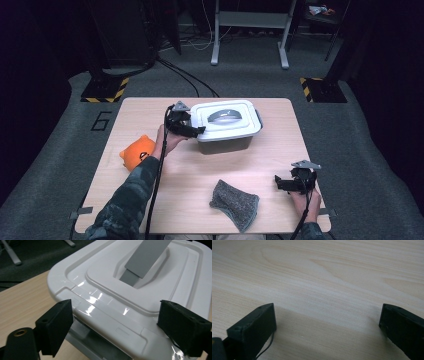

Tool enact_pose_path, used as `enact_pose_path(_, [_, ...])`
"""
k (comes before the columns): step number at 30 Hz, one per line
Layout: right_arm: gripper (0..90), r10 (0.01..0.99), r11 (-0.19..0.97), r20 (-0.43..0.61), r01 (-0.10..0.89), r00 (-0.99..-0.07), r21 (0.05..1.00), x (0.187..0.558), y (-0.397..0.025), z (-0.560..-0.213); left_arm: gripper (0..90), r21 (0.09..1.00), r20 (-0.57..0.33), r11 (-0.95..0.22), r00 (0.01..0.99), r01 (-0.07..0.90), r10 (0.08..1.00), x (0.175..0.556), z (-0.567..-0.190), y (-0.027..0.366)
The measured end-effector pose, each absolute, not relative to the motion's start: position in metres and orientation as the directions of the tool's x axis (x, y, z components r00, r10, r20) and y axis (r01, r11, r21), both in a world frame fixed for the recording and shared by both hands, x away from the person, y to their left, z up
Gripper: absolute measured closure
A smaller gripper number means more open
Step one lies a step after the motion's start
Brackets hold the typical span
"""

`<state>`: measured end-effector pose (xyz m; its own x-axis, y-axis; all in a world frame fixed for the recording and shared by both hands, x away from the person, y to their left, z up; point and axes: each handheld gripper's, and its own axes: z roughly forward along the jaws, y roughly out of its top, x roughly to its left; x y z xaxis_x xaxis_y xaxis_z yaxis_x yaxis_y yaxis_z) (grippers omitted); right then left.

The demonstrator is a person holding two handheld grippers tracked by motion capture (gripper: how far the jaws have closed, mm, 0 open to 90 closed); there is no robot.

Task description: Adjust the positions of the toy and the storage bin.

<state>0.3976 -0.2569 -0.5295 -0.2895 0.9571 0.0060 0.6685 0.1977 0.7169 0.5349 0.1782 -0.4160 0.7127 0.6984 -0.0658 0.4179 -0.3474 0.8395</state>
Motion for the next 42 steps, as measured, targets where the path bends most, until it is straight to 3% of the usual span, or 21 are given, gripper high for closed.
enact_pose_path(14, [0.1, 0.957, 0.196, 0.007, 0.667, -0.289, 0.719, 0.398, -0.257, -0.53, 0.0, 0.859, -0.022, -0.341, 0.695, 0.381, 0.719, 0.484, -0.397, 0.194])
enact_pose_path(20, [0.2, 0.957, 0.196, 0.007, 0.667, -0.288, 0.719, 0.398, -0.257, -0.53, 0.0, 0.872, 0.011, -0.345, 0.691, 0.347, 0.723, 0.453, -0.397, 0.197])
enact_pose_path(30, [0.1, 0.957, 0.197, 0.007, 0.667, -0.289, 0.718, 0.398, -0.257, -0.53, 0.0, 0.847, 0.078, -0.416, 0.698, 0.33, 0.712, 0.401, -0.431, 0.194])
enact_pose_path(42, [0.1, 0.955, 0.205, 0.002, 0.666, -0.296, 0.717, 0.398, -0.257, -0.53, 0.1, 0.795, 0.075, -0.462, 0.692, 0.393, 0.718, 0.364, -0.488, 0.192])
